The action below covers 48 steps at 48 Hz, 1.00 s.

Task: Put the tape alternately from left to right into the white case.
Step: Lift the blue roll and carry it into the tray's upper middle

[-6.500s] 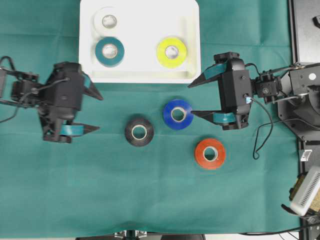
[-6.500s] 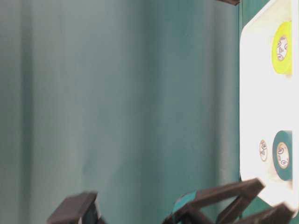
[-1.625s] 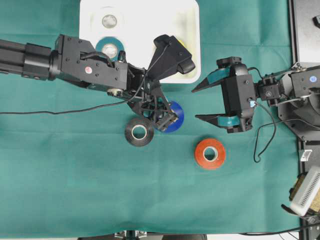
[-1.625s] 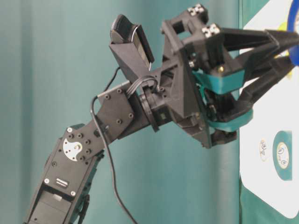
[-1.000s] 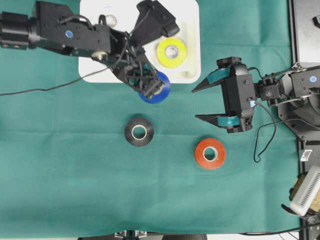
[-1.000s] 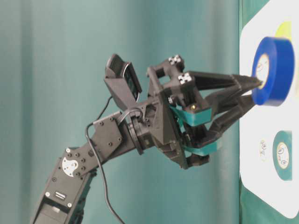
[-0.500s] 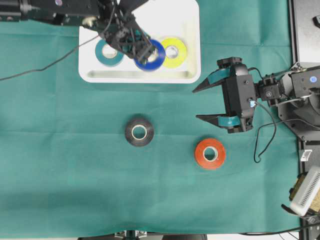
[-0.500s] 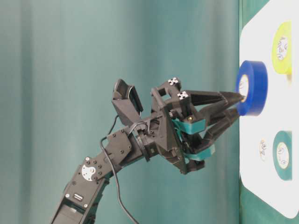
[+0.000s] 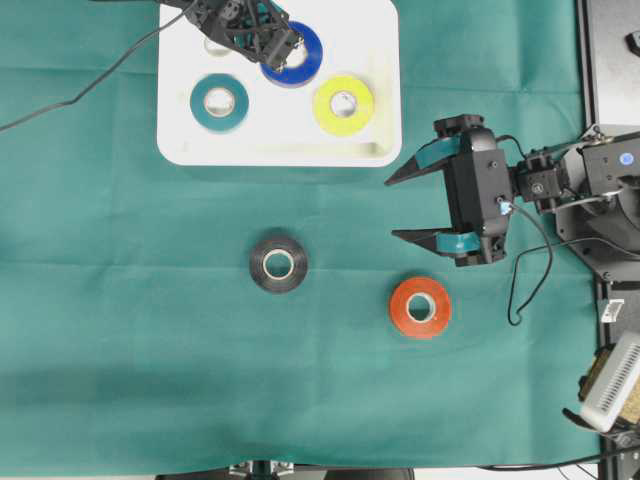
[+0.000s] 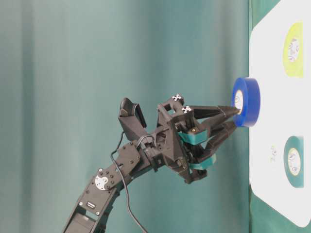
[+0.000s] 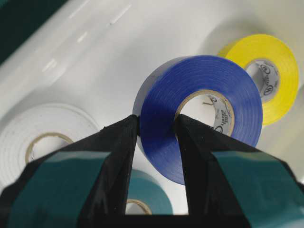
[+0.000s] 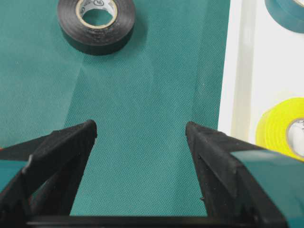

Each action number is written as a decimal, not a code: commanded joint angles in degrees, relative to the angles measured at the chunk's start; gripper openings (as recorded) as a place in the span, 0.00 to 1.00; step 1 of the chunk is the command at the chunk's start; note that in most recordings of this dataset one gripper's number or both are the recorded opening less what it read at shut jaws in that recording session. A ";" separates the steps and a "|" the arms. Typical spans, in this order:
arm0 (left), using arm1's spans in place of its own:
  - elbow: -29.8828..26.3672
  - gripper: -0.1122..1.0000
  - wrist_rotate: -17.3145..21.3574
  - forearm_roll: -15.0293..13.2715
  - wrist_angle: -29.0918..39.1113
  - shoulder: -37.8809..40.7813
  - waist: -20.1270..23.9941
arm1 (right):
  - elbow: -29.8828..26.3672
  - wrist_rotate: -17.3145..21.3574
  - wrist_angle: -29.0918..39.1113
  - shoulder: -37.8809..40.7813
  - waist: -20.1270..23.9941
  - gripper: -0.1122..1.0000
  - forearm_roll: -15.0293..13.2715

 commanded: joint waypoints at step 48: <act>1.49 0.67 1.14 -0.09 -4.48 -1.23 0.09 | -0.44 0.18 -0.53 -0.62 0.18 0.82 0.18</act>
